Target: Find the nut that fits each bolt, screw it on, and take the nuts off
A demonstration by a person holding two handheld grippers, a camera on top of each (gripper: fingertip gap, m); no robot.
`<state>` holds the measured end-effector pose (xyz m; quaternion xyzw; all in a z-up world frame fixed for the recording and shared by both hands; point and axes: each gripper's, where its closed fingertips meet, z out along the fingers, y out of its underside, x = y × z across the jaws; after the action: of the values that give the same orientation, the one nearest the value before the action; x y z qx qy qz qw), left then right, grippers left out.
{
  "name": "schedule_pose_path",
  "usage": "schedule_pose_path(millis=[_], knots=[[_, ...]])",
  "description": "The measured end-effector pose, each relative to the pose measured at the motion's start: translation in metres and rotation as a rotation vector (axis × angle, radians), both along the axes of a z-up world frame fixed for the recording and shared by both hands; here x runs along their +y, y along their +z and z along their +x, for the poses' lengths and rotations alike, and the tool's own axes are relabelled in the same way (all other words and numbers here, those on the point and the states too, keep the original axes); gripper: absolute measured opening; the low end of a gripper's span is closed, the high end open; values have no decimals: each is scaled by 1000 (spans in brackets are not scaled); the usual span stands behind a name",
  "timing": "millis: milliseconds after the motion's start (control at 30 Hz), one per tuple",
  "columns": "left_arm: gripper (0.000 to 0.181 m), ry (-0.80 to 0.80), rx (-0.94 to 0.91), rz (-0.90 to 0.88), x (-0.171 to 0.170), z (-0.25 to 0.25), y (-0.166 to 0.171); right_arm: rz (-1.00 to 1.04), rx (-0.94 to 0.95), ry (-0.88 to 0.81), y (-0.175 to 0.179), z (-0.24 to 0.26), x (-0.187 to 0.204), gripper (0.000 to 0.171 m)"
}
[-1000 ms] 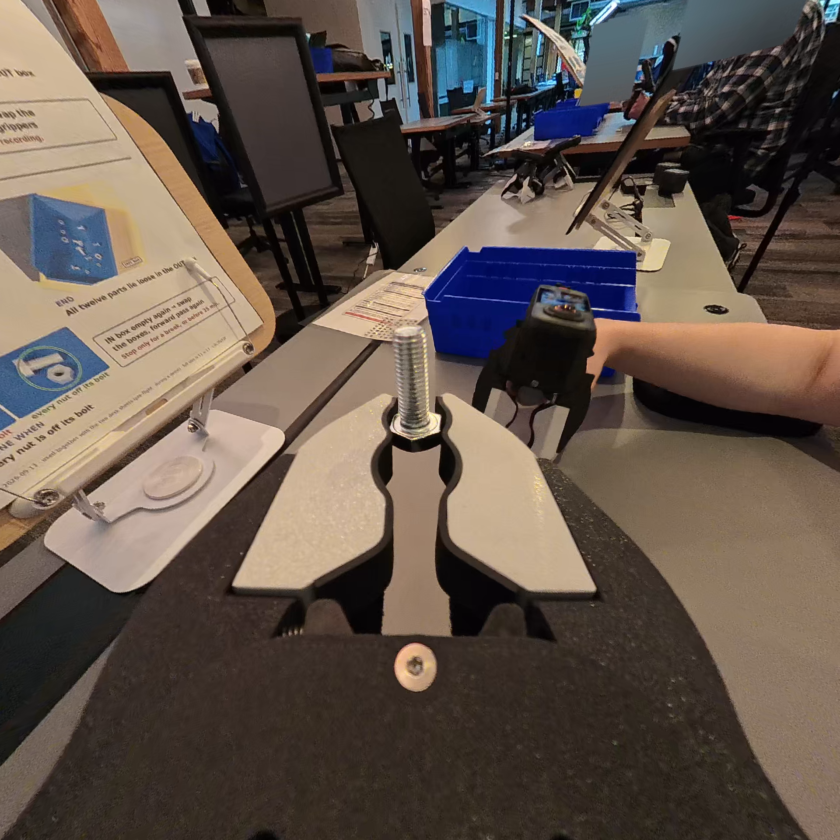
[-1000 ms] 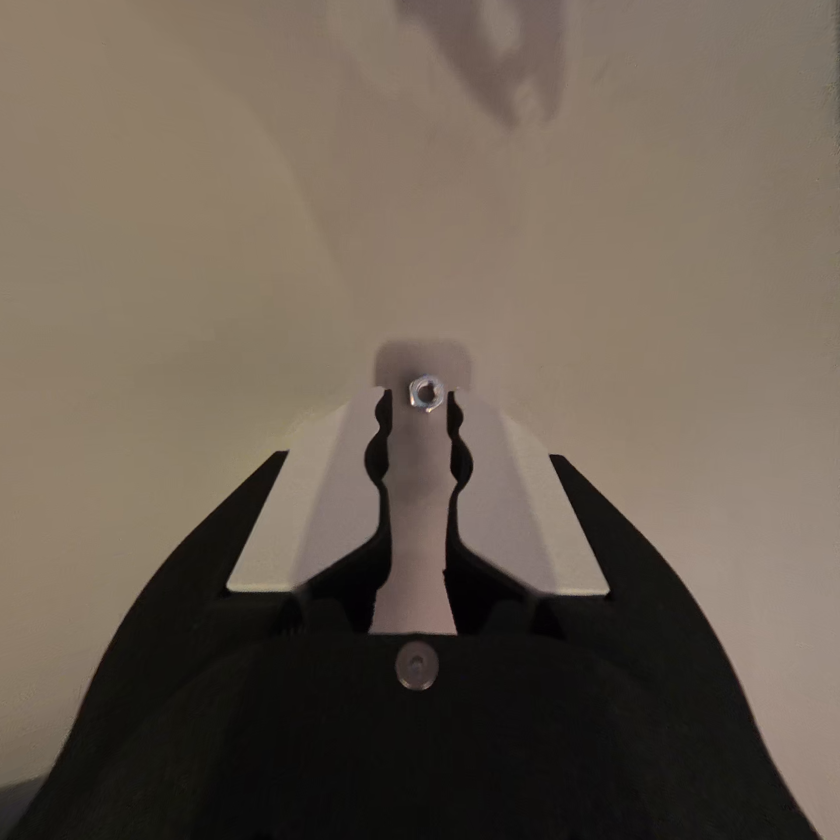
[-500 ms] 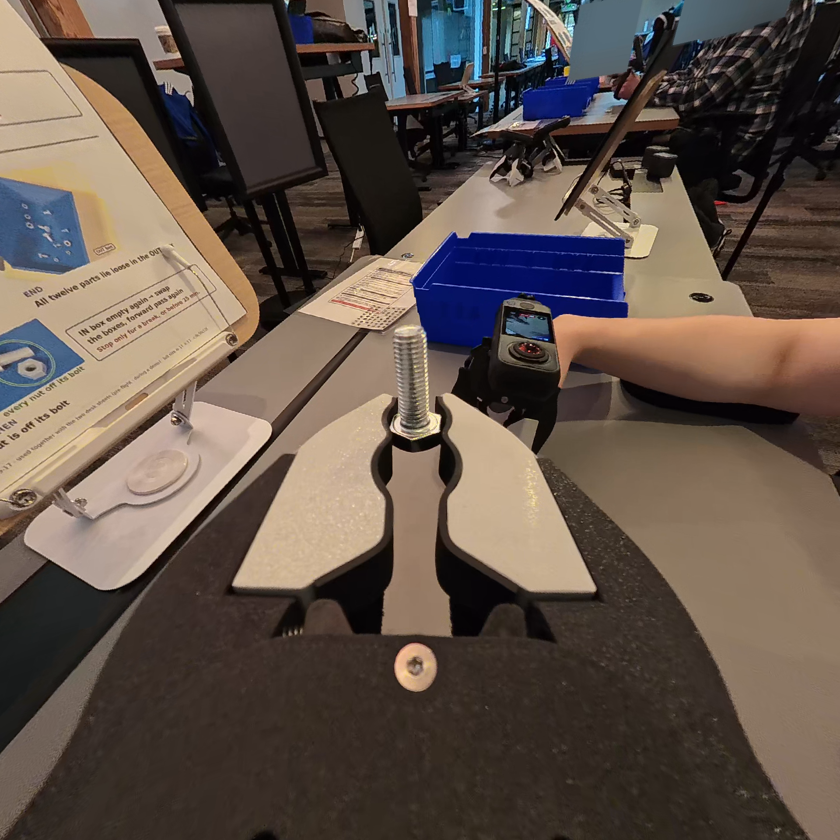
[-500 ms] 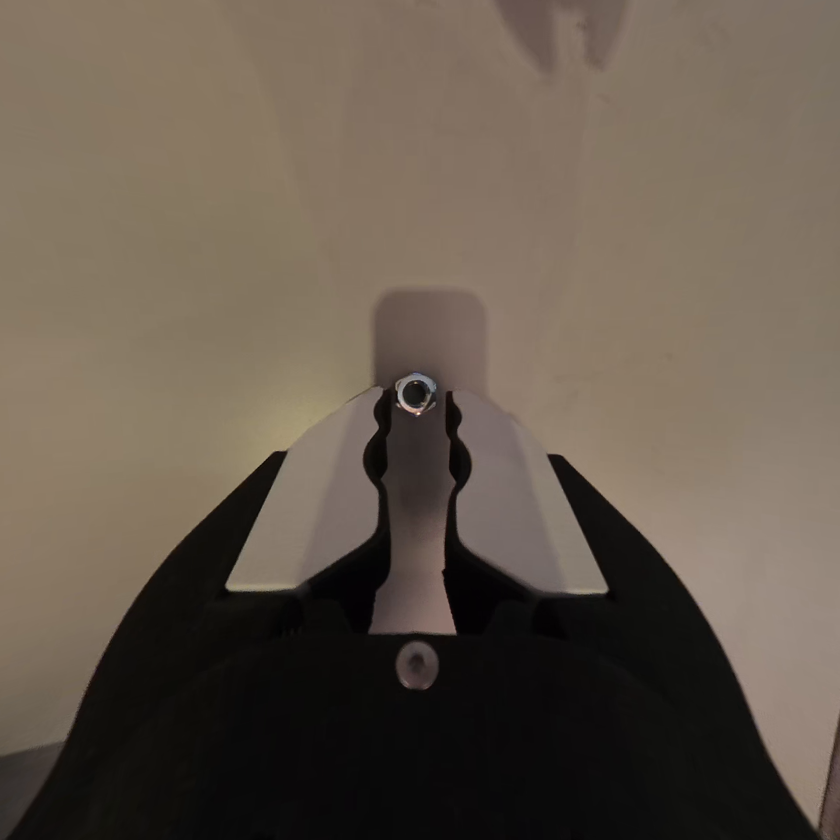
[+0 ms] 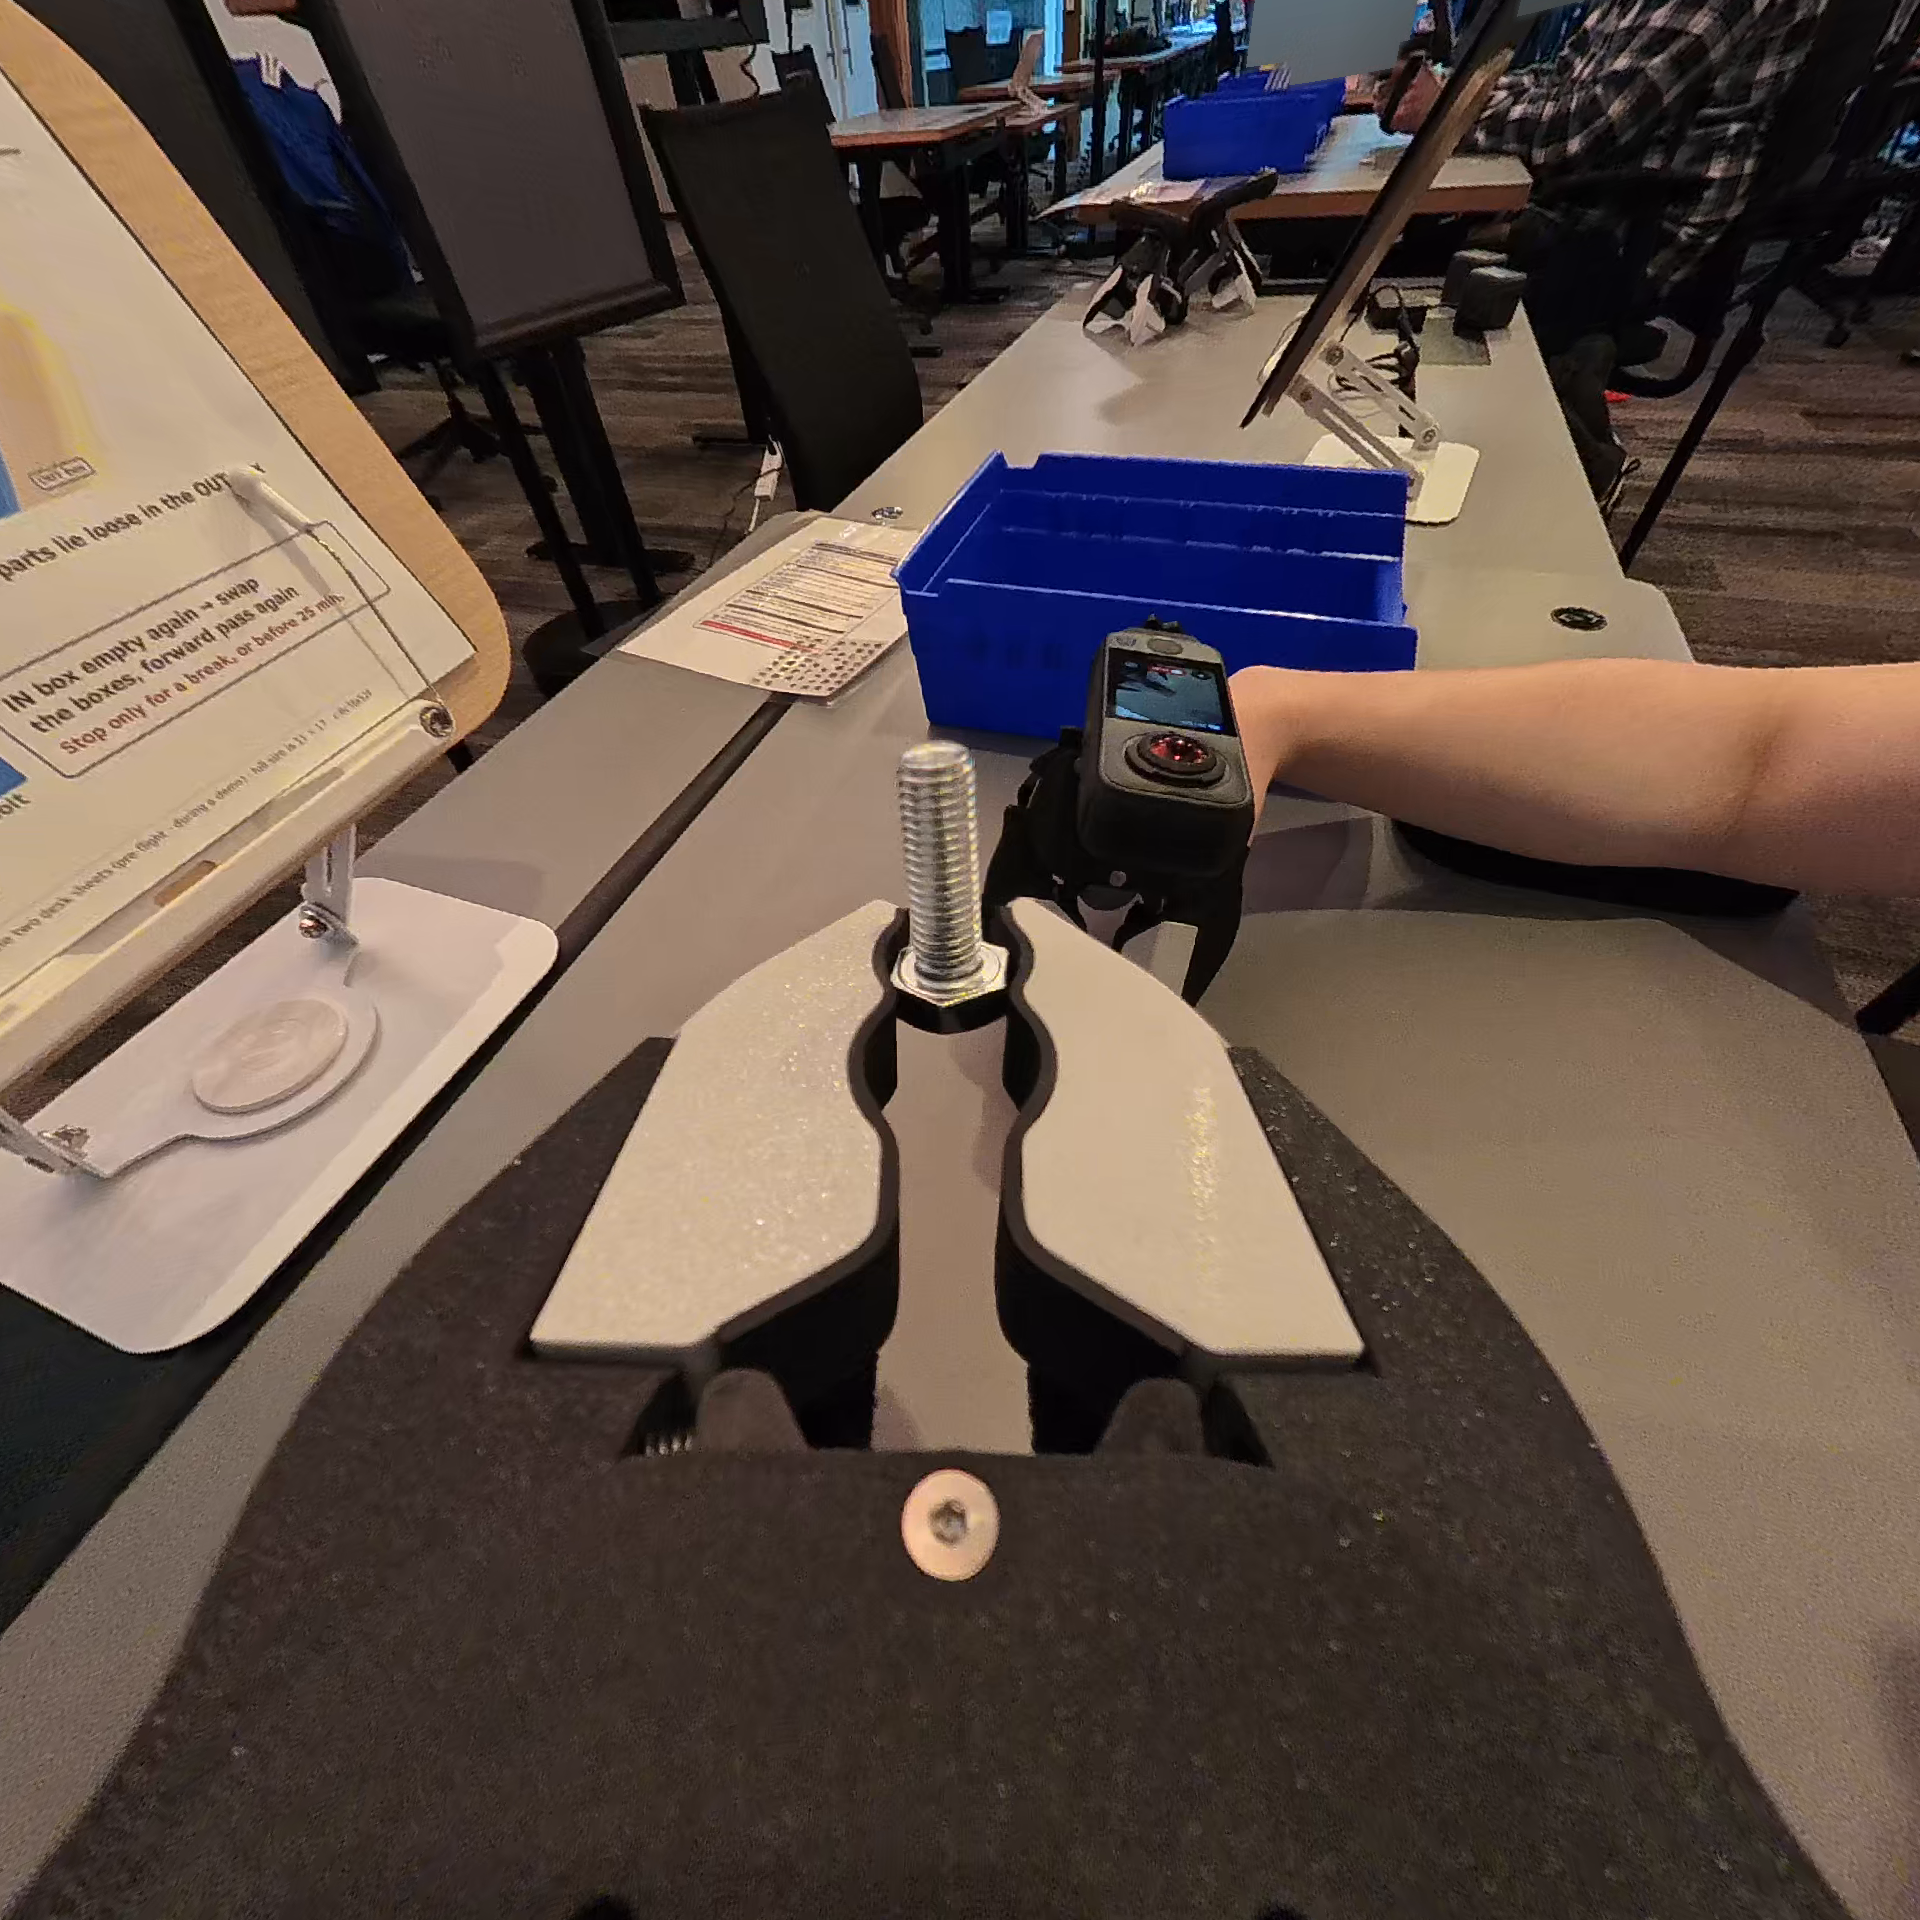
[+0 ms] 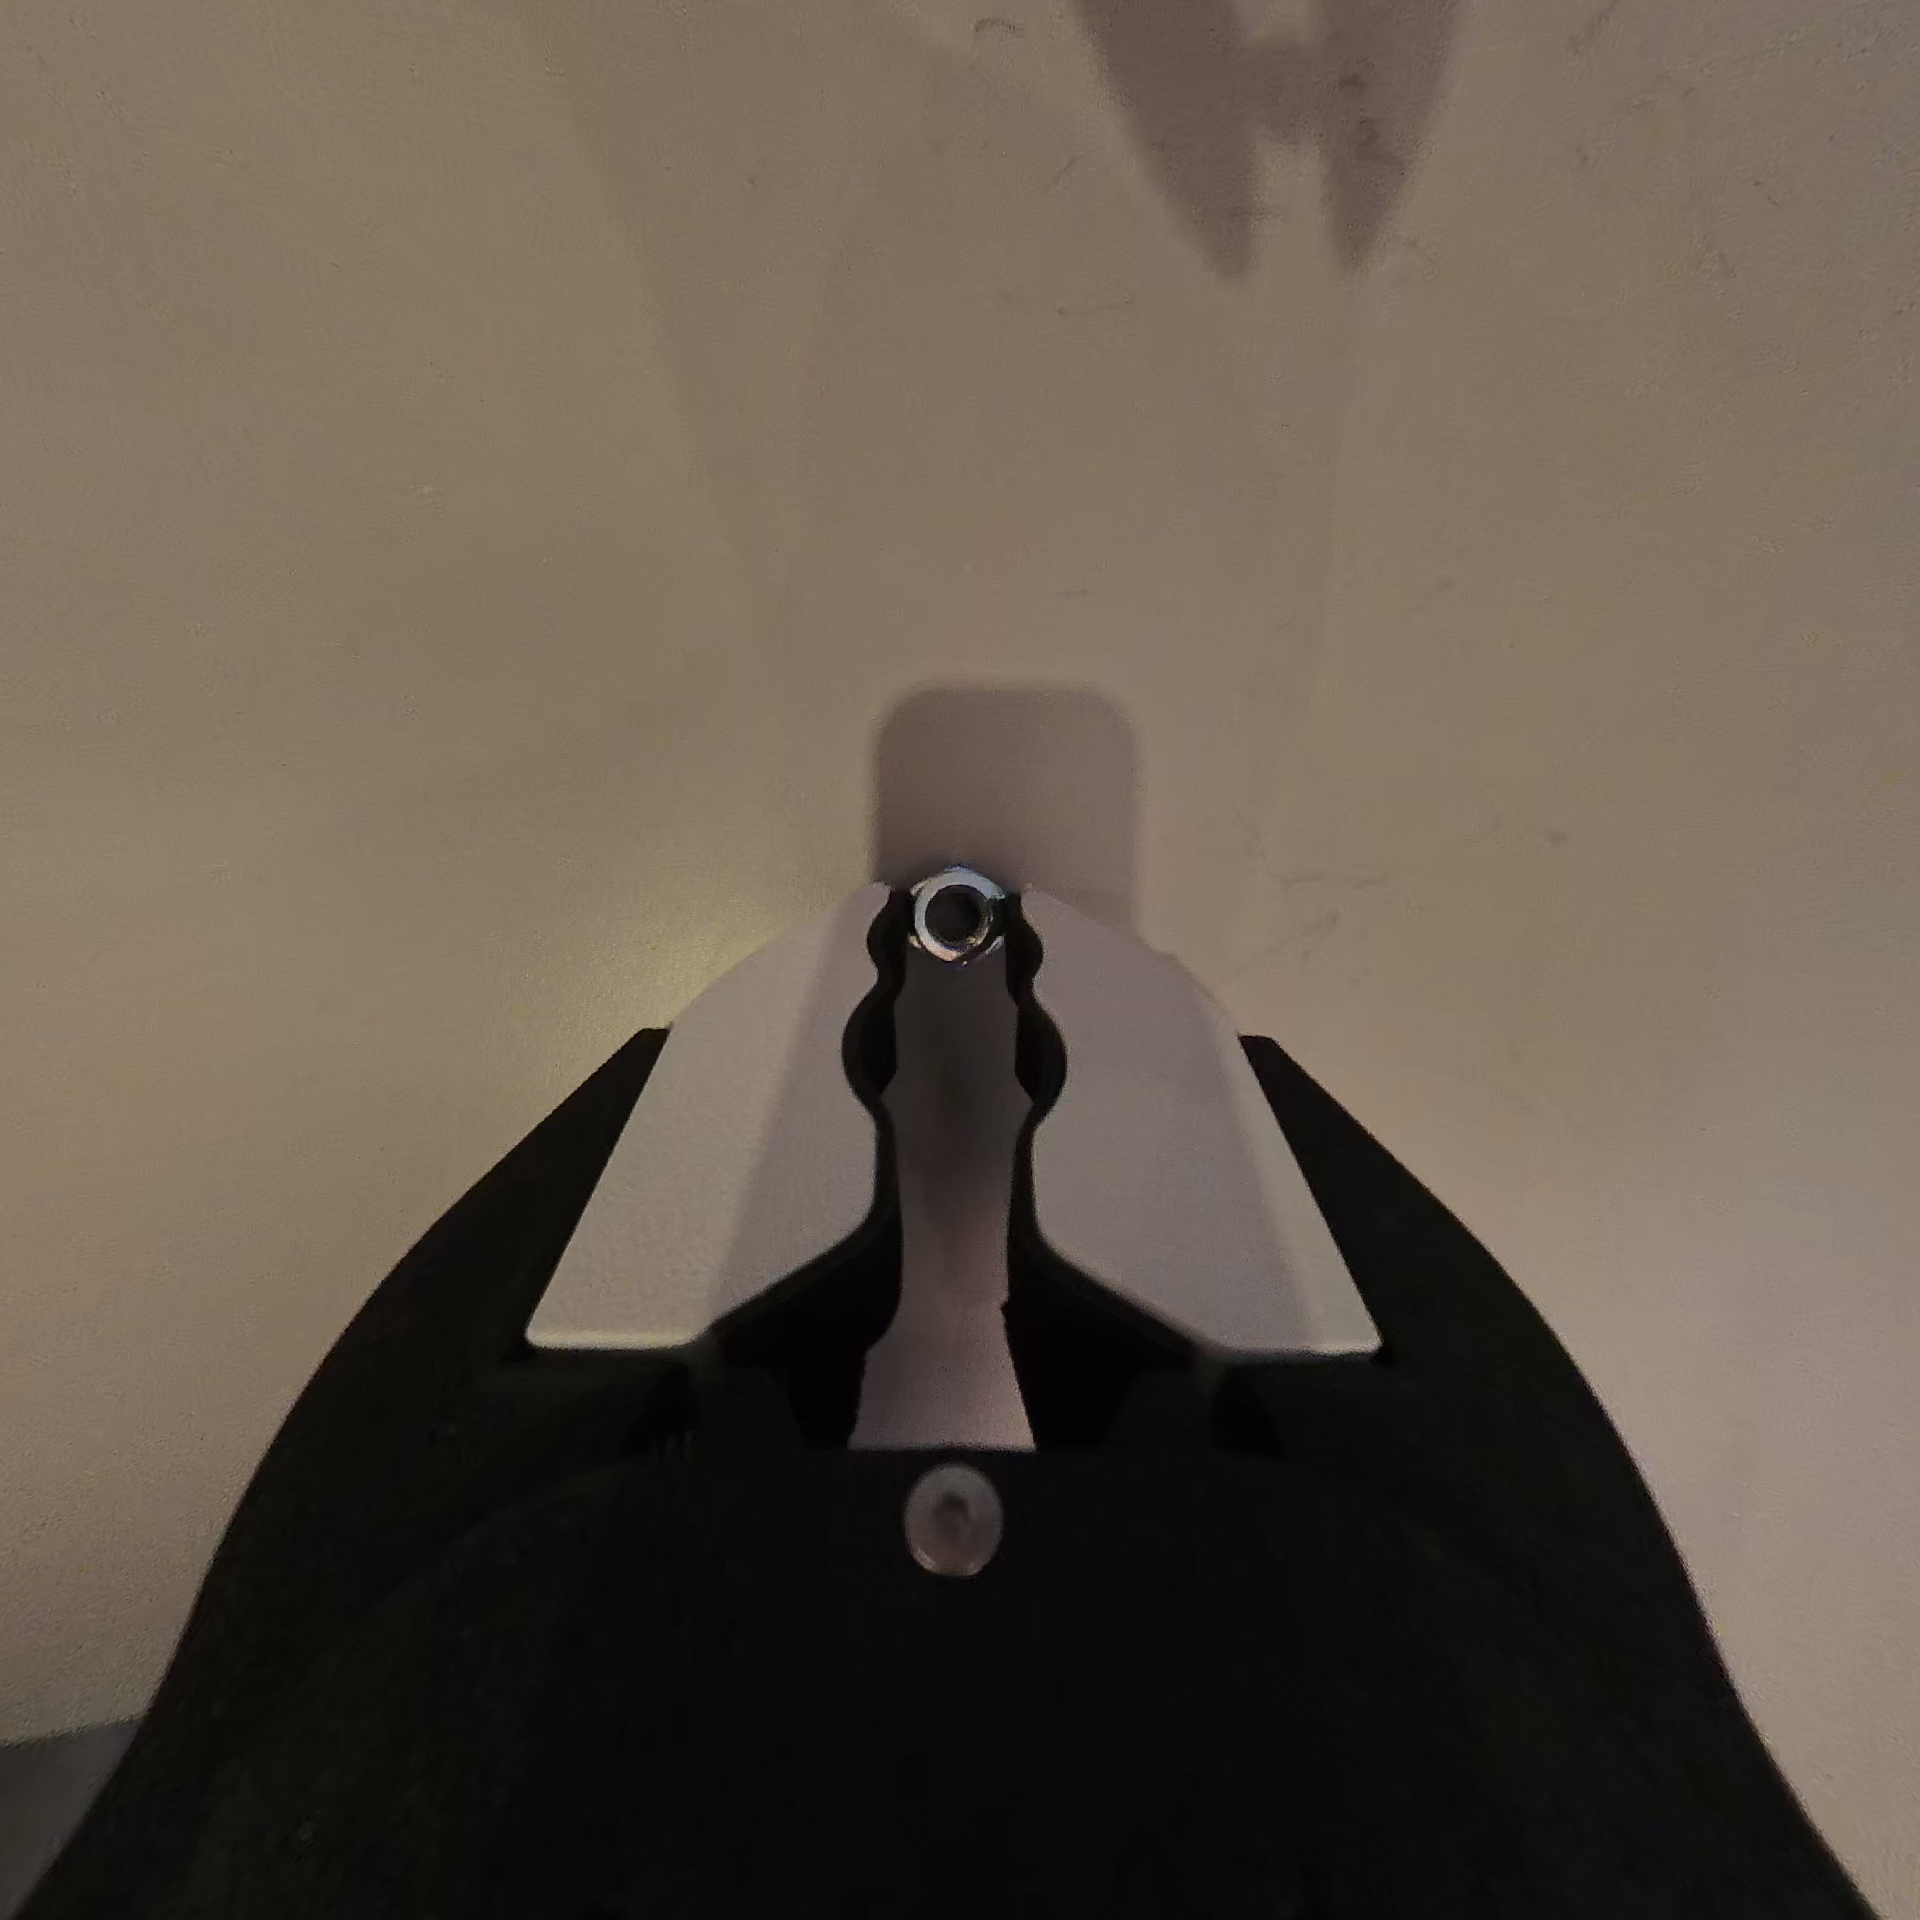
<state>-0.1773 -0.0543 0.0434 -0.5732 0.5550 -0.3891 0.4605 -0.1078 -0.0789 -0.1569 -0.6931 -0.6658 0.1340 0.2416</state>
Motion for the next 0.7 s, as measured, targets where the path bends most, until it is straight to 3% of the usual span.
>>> schedule_pose_path(millis=[433, 500, 700], knots=[[15, 14, 46, 7, 5, 8, -19, 2, 64, -39, 12, 3, 5, 17], [15, 16, 44, -5, 7, 11, -24, 45, 185, -72, 48, 0, 9, 17], [15, 15, 40, 45, 2, 26, -37, 192, 595, -212, 212, -5, -2, 17]])
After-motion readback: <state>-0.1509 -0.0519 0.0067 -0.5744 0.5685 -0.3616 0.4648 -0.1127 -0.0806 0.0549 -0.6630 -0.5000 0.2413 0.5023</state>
